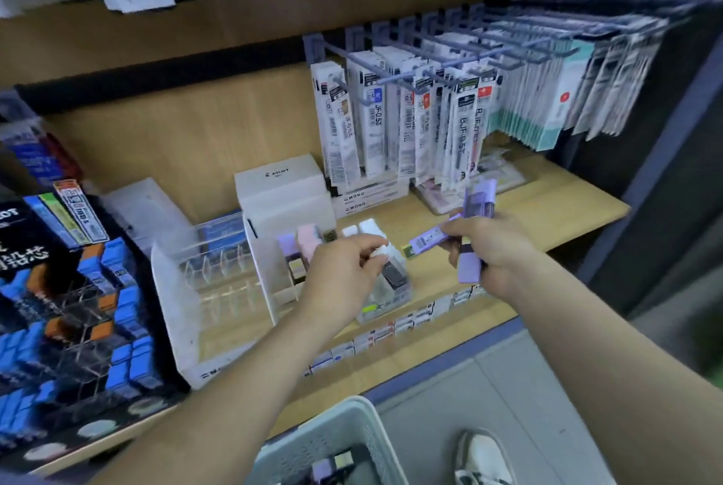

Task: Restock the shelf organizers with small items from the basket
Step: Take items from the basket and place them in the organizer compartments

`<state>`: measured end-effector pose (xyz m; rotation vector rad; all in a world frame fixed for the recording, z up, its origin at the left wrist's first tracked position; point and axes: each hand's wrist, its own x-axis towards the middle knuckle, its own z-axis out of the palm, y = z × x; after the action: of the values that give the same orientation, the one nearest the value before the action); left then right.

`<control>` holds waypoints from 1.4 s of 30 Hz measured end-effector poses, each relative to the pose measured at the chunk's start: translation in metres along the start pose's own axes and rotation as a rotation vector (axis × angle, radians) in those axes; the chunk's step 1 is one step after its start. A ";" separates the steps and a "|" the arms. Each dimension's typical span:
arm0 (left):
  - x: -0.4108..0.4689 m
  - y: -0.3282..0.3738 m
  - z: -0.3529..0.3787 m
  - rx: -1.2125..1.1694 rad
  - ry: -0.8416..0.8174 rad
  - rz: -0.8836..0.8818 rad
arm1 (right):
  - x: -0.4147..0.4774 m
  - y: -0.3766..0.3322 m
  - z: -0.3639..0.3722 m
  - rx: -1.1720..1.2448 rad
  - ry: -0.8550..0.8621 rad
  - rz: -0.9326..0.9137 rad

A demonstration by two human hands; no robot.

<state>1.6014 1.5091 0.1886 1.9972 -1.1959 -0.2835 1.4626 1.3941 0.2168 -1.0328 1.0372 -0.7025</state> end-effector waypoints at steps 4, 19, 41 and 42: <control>0.007 0.003 0.007 0.133 -0.032 0.056 | 0.004 0.005 -0.002 0.023 0.021 0.031; 0.009 -0.006 0.030 0.155 -0.113 -0.032 | -0.007 -0.005 0.015 0.120 -0.027 0.011; 0.000 -0.026 -0.125 -0.503 0.227 -0.206 | -0.030 -0.007 0.046 0.253 -0.244 0.306; 0.001 -0.031 -0.132 -0.460 0.246 -0.206 | -0.029 -0.007 0.047 0.321 -0.257 0.352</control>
<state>1.6935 1.5827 0.2559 1.6894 -0.6953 -0.3660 1.4957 1.4328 0.2403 -0.6211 0.8216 -0.4163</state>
